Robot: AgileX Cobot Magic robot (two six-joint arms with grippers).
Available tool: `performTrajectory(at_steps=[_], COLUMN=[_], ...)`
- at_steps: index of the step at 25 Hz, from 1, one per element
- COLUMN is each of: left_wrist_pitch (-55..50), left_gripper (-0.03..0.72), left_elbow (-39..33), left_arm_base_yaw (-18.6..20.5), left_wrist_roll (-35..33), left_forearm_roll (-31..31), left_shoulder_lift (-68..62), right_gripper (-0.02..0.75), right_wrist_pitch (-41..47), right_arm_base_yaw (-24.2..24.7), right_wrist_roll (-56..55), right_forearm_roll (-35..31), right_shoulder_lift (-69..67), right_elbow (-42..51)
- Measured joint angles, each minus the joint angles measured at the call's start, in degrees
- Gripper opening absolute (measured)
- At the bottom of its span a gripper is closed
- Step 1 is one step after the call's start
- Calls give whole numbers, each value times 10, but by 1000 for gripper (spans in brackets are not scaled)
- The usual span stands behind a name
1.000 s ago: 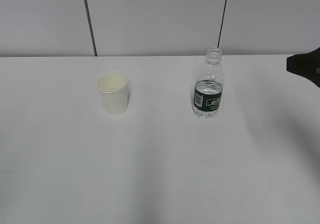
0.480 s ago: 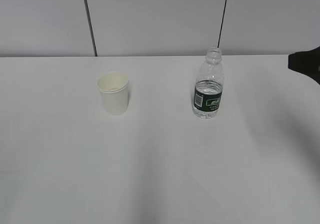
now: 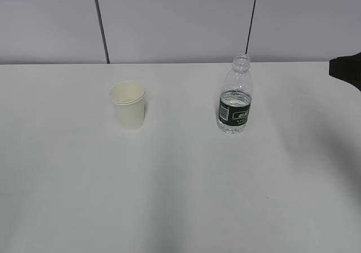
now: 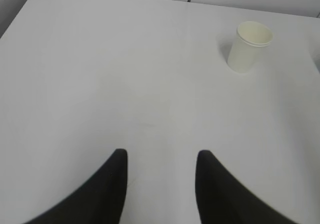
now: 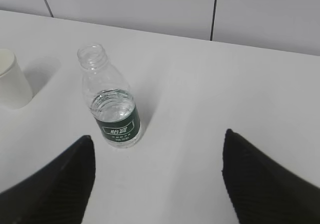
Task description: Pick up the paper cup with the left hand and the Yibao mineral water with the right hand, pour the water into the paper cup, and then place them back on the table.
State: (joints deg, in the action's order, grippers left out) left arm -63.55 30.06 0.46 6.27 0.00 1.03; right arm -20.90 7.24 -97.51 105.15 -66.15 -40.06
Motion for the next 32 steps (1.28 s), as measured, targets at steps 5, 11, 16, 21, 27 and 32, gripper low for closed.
performTrajectory(at_steps=[5,11,16,21,27,32], left_wrist_pitch=[0,0,0,0,0,0], left_gripper=[286,286,282,262,249,244], left_elbow=[0,0,0,0,0,0], left_arm_base_yaw=[0,0,0,0,0,0], left_wrist_roll=[0,0,0,0,0,0], left_forearm_roll=[0,0,0,0,0,0], left_shoulder_lift=[0,0,0,0,0,0], right_gripper=[585,585,585,585,585,585], right_wrist_pitch=[2,6,9,12,25,43], right_arm_base_yaw=[0,0,0,0,0,0], right_wrist_roll=[0,0,9,154,341,477], right_forearm_roll=[0,0,-2,-128,-338,-499], right_shoulder_lift=[1,1,1,1,1,1], right_elbow=[1,26,31,38,67,91])
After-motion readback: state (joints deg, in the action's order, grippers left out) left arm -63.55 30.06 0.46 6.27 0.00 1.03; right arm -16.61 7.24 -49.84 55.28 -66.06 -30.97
